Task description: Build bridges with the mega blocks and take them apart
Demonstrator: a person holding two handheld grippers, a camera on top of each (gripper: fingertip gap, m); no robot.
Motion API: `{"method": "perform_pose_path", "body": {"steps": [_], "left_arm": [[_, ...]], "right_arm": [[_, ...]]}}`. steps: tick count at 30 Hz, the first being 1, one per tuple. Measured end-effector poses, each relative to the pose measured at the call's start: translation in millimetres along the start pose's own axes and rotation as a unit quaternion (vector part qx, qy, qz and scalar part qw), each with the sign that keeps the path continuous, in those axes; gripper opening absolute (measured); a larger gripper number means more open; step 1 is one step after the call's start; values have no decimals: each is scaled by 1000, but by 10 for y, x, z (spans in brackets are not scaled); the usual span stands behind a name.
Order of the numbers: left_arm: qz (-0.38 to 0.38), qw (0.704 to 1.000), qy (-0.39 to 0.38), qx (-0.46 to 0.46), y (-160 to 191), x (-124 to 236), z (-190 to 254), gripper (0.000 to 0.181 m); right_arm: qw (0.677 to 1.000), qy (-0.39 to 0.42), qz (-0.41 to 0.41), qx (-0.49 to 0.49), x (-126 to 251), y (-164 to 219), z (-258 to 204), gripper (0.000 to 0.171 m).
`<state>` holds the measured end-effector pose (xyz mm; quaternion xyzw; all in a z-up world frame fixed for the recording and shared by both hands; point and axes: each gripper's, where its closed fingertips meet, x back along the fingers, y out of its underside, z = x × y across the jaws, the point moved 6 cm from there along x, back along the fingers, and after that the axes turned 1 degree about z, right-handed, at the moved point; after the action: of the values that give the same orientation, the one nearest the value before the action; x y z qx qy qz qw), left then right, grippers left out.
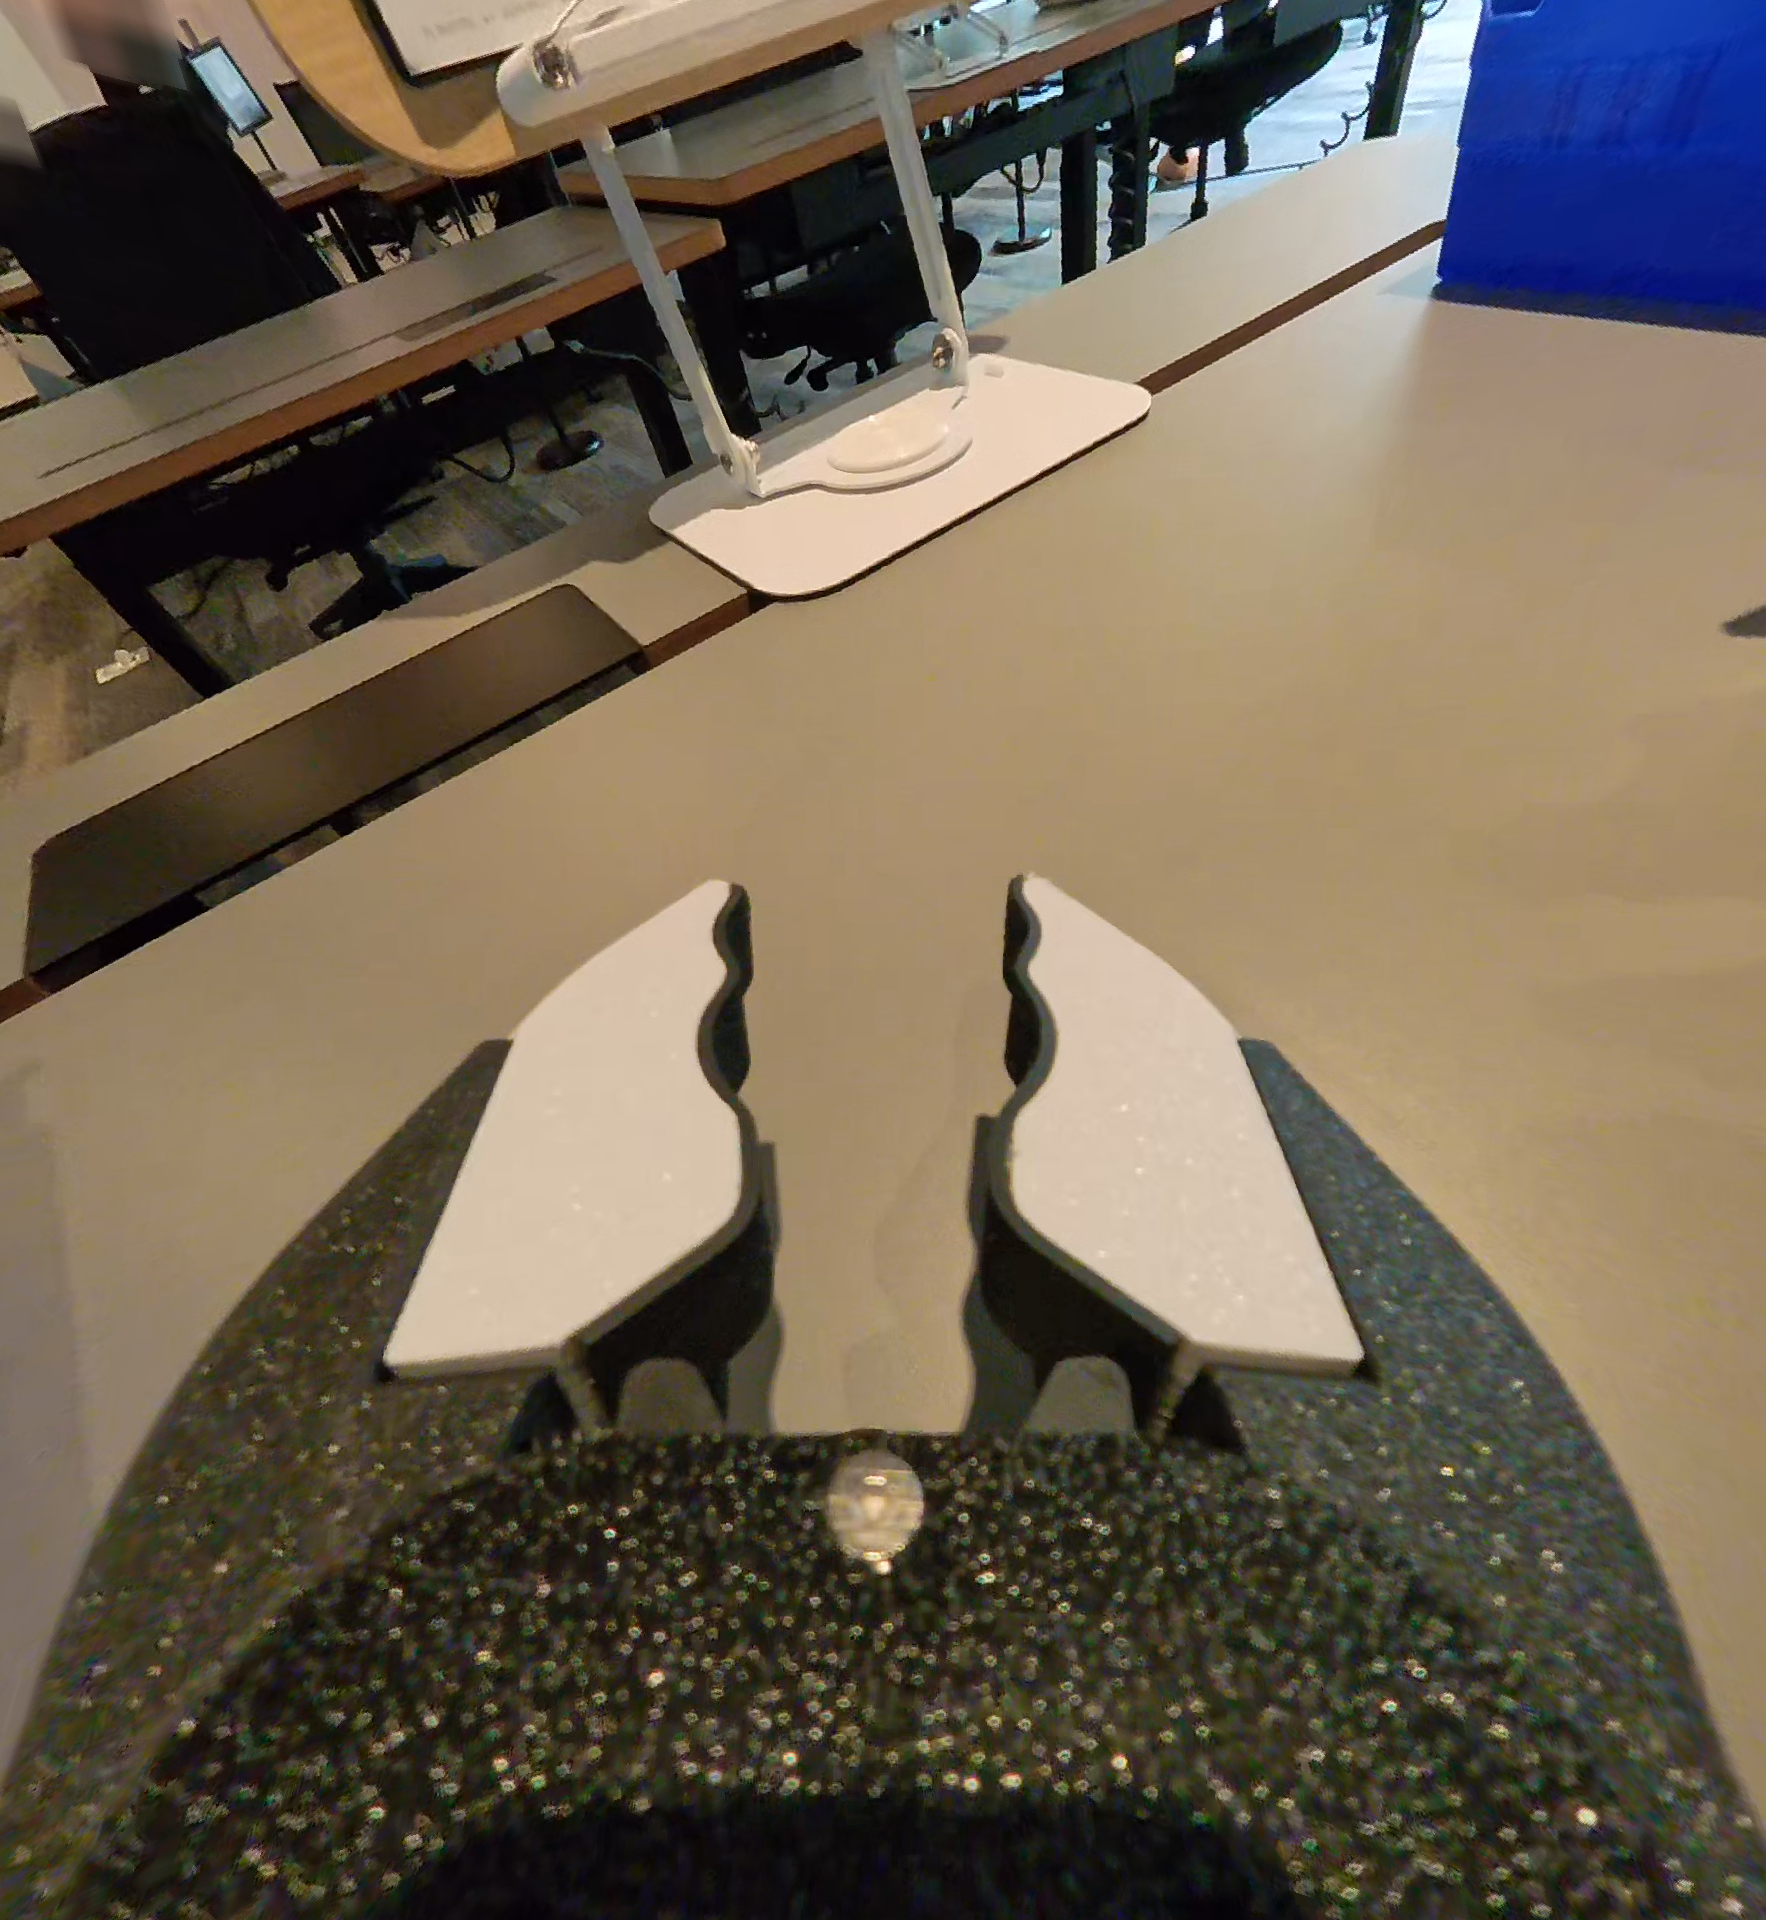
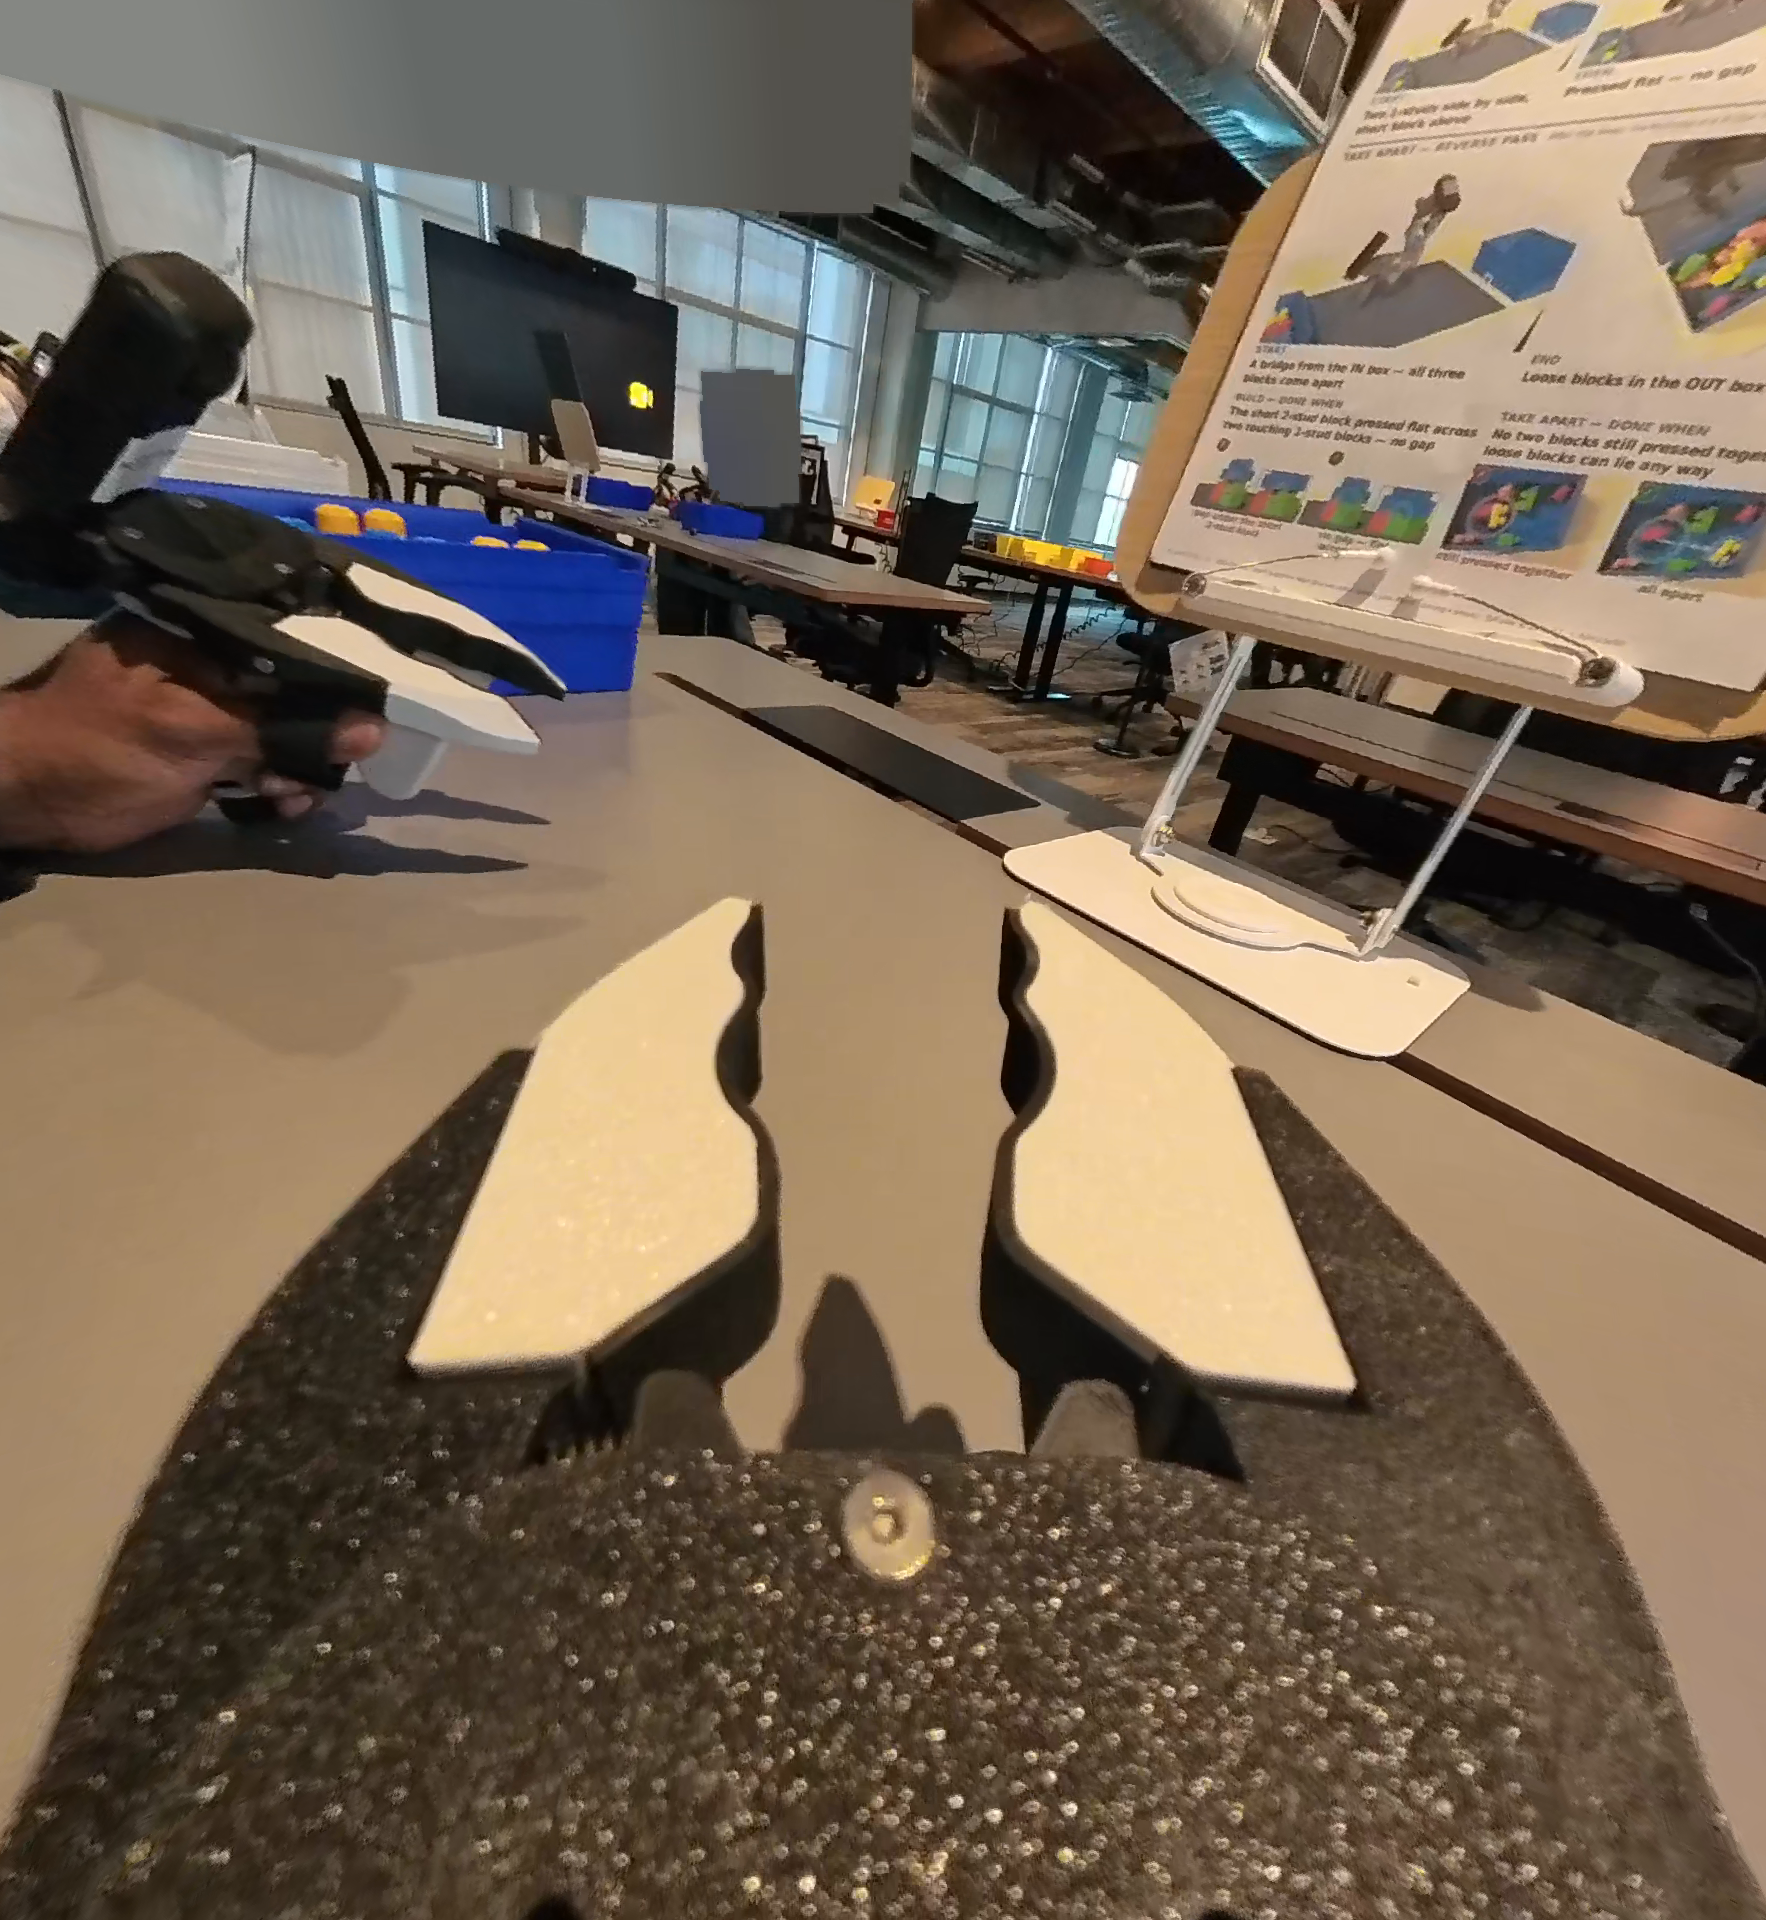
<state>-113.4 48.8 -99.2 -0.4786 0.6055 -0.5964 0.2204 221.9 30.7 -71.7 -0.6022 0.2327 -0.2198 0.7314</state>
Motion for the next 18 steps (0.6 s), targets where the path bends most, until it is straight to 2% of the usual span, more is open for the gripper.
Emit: {"method": "perform_pose_path", "body": {"steps": [18], "left_arm": [[5,1000,-5,26,14,72,-38,46]], "right_arm": [[1000,1,-9,26,2,7,-51,43]]}}
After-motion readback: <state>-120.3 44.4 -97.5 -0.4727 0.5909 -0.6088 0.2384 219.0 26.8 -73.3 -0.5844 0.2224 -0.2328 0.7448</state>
